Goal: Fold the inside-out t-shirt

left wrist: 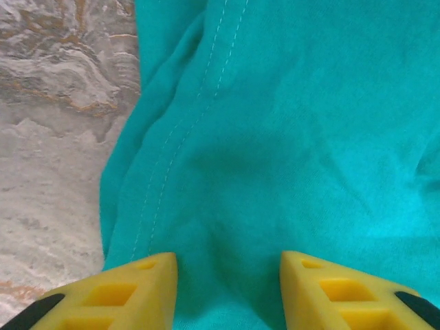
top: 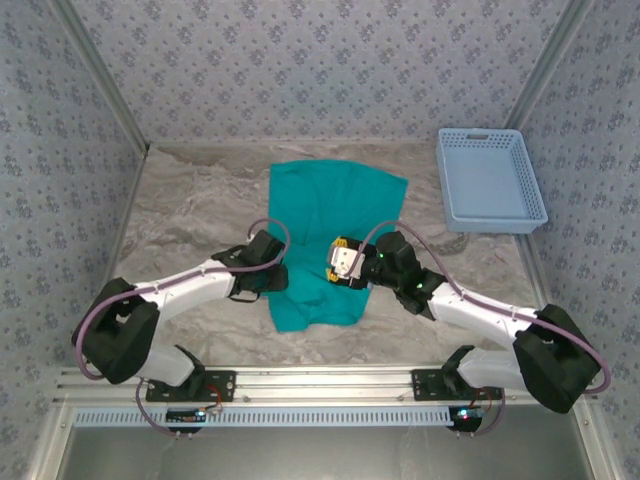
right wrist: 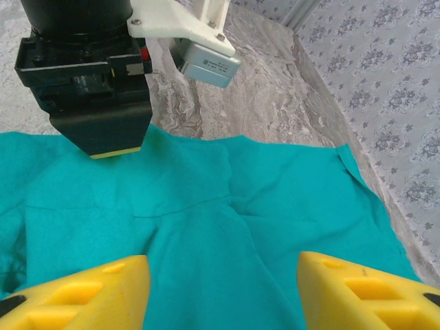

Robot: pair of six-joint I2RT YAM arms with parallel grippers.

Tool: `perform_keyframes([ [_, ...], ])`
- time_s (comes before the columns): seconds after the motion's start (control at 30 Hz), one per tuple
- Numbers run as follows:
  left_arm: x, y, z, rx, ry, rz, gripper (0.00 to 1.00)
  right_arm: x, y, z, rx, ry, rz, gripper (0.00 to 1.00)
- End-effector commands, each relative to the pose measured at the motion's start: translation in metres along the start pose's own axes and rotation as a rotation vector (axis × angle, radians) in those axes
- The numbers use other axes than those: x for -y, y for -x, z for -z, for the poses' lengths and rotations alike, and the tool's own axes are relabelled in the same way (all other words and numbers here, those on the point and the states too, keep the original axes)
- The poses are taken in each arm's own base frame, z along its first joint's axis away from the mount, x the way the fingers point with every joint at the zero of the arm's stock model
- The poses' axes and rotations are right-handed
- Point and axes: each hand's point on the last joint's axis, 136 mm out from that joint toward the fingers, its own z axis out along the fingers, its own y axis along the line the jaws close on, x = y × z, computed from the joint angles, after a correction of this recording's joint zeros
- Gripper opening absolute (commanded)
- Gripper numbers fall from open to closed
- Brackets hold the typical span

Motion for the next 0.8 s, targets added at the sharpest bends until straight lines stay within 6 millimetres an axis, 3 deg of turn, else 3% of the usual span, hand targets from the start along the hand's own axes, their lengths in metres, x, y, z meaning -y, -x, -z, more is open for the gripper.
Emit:
perform_keyframes([
  [0.0,0.006,0.008,0.002,0.004,-0.085,0.049,0.41,0.007,0.007,0.007,0.007,-0.026,0.012,0.61],
  [0.1,0.006,0.023,0.018,0.074,-0.169,0.089,0.39,0.009,0.007,0.009,0.003,-0.038,0.006,0.66],
  [0.13,0.006,0.028,0.023,0.094,-0.194,0.091,0.39,0.011,0.007,0.01,0.0,-0.051,0.0,0.72],
  [0.17,0.006,0.031,0.028,0.109,-0.208,0.087,0.39,0.018,0.007,0.011,-0.014,-0.086,-0.033,0.99],
  [0.3,0.013,0.045,0.034,0.11,-0.278,0.05,0.39,0.058,0.001,0.022,-0.085,-0.24,-0.286,1.0],
  [0.4,0.011,0.041,0.017,0.045,-0.242,0.044,0.38,0.076,-0.004,0.032,-0.065,-0.301,-0.538,1.0],
  [0.5,0.003,0.026,-0.001,-0.042,-0.185,0.036,0.39,0.083,-0.024,0.042,-0.108,-0.326,-0.878,1.0],
  [0.57,-0.006,0.015,-0.008,-0.075,-0.121,0.02,0.43,0.073,-0.04,0.046,-0.21,-0.284,-1.073,1.0],
  [0.67,-0.017,0.003,-0.013,-0.132,-0.029,-0.039,0.45,0.041,-0.044,0.042,-0.338,-0.137,-1.157,1.0],
  [0.77,0.0,0.005,-0.002,-0.13,-0.083,-0.135,0.46,0.012,-0.069,0.048,-0.501,-0.165,-1.315,0.93],
])
